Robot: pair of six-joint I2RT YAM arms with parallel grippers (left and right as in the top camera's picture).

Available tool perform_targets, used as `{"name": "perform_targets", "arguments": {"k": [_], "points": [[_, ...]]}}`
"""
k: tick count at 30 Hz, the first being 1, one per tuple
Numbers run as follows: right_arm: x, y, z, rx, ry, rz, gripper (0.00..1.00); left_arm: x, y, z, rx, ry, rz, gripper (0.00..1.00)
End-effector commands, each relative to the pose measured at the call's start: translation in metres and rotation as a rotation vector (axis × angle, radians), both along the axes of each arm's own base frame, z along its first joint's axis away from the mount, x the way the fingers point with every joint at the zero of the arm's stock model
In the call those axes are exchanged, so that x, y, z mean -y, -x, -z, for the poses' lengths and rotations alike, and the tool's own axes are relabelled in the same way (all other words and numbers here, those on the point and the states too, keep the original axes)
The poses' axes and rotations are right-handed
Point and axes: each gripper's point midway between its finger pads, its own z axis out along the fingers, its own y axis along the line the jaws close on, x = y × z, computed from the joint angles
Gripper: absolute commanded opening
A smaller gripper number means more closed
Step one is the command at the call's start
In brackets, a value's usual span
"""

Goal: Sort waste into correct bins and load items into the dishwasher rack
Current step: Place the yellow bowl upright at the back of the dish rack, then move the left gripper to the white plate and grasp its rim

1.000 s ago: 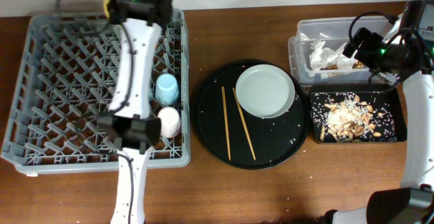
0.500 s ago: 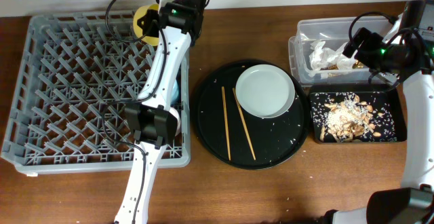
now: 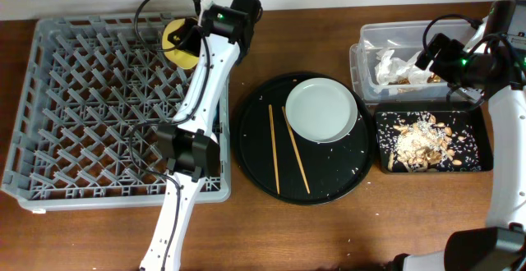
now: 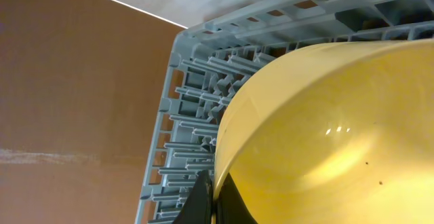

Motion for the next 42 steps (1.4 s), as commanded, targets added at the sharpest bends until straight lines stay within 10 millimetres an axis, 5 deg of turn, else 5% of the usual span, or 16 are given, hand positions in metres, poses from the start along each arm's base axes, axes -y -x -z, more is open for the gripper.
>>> {"name": "perform_targets", "arguments": {"k": [1, 3, 7, 22, 28, 37, 42], "points": [[0.004, -0.001, -0.001, 0.0, 0.004, 0.019, 0.99, -0.007, -0.01, -0.009, 0.092, -0.128, -0.034, 0.0], [0.004, -0.001, -0.001, 0.0, 0.004, 0.018, 0.98, -0.006, -0.01, -0.032, 0.18, -0.232, -0.06, 0.0], [0.004, -0.001, -0.001, 0.0, 0.004, 0.02, 0.98, -0.003, -0.011, -0.034, 0.205, -0.225, -0.061, 0.0], [0.004, -0.001, -0.001, 0.0, 0.004, 0.02, 0.98, 0.01, -0.024, 0.017, 0.134, -0.034, -0.012, 0.0], [0.004, -0.001, -0.001, 0.0, 0.004, 0.02, 0.98, 0.021, -0.017, 0.02, 0.086, -0.053, 0.013, 0.0], [0.004, -0.001, -0.001, 0.0, 0.004, 0.02, 0.98, 0.053, 0.004, 0.034, -0.065, 0.017, 0.096, 0.42], [0.004, -0.001, -0.001, 0.0, 0.004, 0.02, 0.98, 0.068, 0.013, 0.008, -0.115, 0.239, 0.183, 0.61]]}}
